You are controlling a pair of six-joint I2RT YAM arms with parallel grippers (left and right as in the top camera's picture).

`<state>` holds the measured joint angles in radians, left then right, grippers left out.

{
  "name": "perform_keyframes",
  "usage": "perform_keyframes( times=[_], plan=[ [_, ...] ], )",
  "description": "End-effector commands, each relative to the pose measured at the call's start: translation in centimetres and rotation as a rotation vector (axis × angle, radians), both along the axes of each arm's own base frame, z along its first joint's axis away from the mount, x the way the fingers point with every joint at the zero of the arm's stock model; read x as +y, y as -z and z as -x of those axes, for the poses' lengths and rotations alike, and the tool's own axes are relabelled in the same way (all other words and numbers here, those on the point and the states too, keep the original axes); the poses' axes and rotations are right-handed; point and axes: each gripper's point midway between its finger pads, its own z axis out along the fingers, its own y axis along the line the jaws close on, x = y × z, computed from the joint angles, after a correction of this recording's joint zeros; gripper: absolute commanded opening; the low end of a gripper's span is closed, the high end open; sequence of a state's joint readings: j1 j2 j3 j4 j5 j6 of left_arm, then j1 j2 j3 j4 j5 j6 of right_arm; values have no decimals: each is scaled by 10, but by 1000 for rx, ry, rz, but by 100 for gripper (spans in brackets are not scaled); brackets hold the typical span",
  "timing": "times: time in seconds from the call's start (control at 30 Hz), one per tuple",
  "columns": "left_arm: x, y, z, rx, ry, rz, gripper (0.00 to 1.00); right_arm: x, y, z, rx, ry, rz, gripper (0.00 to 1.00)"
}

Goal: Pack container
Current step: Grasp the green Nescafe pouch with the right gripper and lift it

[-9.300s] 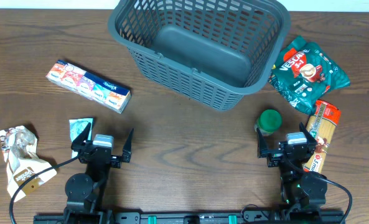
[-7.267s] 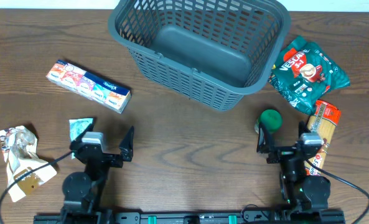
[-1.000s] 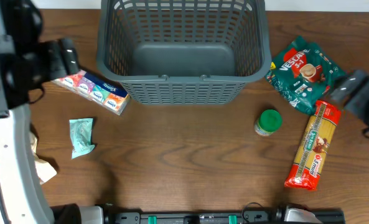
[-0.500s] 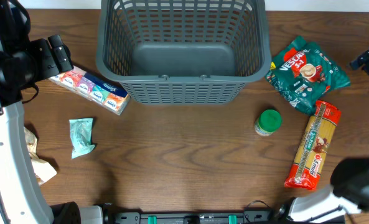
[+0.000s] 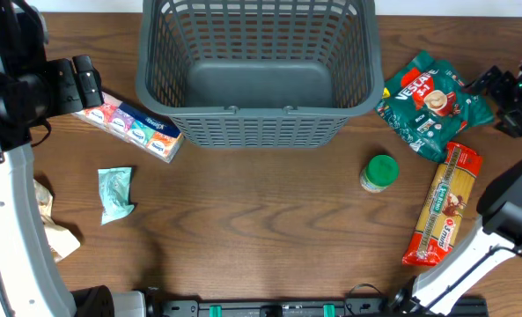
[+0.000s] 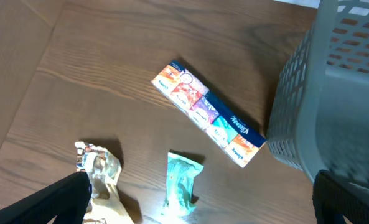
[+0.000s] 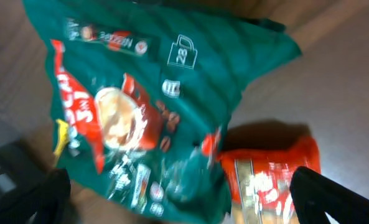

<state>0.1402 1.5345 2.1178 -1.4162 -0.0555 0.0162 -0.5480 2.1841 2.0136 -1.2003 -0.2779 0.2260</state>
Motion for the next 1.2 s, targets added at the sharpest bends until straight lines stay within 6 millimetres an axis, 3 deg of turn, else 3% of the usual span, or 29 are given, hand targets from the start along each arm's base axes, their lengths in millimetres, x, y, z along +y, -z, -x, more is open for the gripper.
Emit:
perform_keyframes(
  times=[0.0,0.47,0.7,0.73,0.8,0.9,0.97,1.17],
  plan=[
    [0,2,0,12,13,-7,99,8,28,-6,1,-80,-43,99],
    [1,0,-3,-3,12,-8,99,27,110,5,24,-51,-122,99],
    [1,0,-3,-2,10,-6,99,54,143,1,-45,-88,-160,97],
    [1,0,-3,-2,10,-6,99,58,145,0,-54,-95,-166,91],
    [1,0,-3,-2,10,-6,99,64,148,-3,-68,-109,-170,60],
    [1,0,-3,-3,10,-6,99,70,148,-5,-68,-124,-170,31],
    [1,0,-3,-3,11,-6,99,72,148,-5,-67,-128,-170,1],
    [1,0,-3,-2,11,-7,98,78,146,-5,-71,-134,-195,1]
  ],
)
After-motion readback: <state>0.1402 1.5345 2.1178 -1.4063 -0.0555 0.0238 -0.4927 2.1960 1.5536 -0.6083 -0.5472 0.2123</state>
